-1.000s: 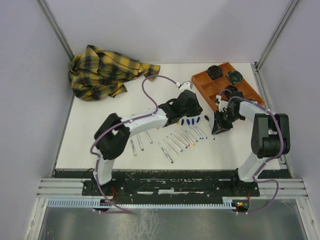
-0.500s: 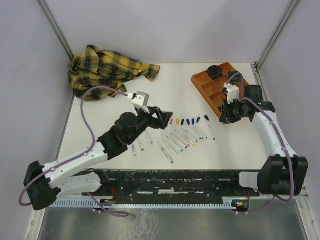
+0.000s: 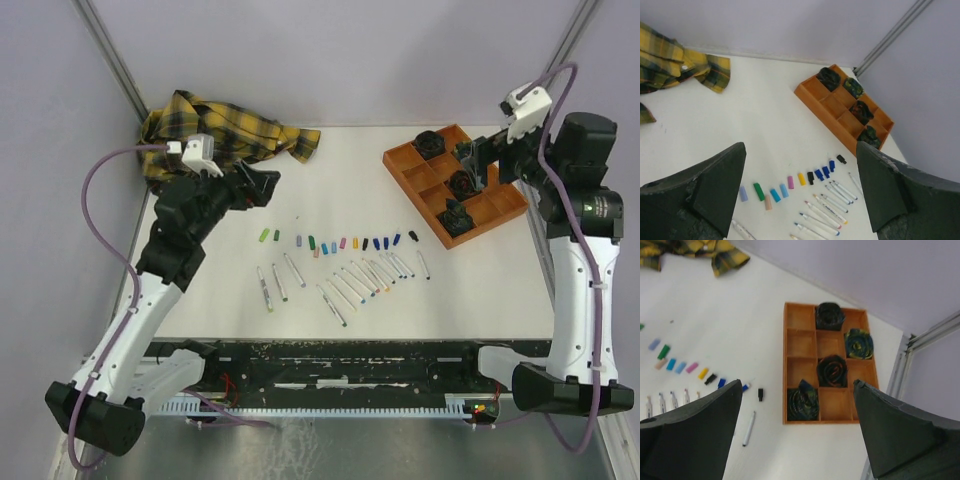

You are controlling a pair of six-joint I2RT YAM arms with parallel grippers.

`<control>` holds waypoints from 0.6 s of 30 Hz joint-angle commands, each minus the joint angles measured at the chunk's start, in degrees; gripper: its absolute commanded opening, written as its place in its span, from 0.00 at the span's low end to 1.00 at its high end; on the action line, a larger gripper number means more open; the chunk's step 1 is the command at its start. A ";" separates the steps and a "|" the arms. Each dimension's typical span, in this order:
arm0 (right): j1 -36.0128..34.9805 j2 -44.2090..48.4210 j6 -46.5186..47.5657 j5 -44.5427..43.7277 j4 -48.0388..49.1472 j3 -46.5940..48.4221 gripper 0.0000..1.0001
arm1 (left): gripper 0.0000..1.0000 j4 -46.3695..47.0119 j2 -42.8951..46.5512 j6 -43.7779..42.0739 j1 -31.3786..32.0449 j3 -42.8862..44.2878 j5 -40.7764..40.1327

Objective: Open the pen caps
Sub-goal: Reset both arms

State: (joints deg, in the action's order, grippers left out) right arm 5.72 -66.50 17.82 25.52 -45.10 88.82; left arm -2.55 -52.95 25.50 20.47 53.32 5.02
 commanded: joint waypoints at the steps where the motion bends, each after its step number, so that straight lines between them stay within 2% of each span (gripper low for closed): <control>1: 0.22 -0.09 -7.67 -2.84 -1.06 10.63 0.99 | 0.96 -6.41 -2.30 1.88 -2.19 13.29 11.64; 6: 0.24 -1.21 -7.12 0.24 -7.26 22.22 0.99 | 0.99 -15.39 -4.28 -1.60 -2.24 27.32 10.49; 10: 0.21 -1.80 -11.64 0.87 -8.35 25.77 0.99 | 0.99 -19.03 -4.52 -2.86 -2.25 34.78 10.39; 14: 0.20 -1.80 -17.79 -3.25 -7.39 25.51 0.99 | 1.00 -21.15 -3.82 -3.45 -2.29 37.87 10.59; 18: 0.19 -1.82 -18.60 -3.96 -8.10 25.46 0.99 | 1.00 -22.49 -3.53 -3.78 -2.23 37.93 11.13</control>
State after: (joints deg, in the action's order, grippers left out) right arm 5.74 -67.59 3.55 24.05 -52.40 113.65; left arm -21.52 -56.29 24.29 18.44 90.00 14.15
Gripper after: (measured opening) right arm 0.990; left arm 0.993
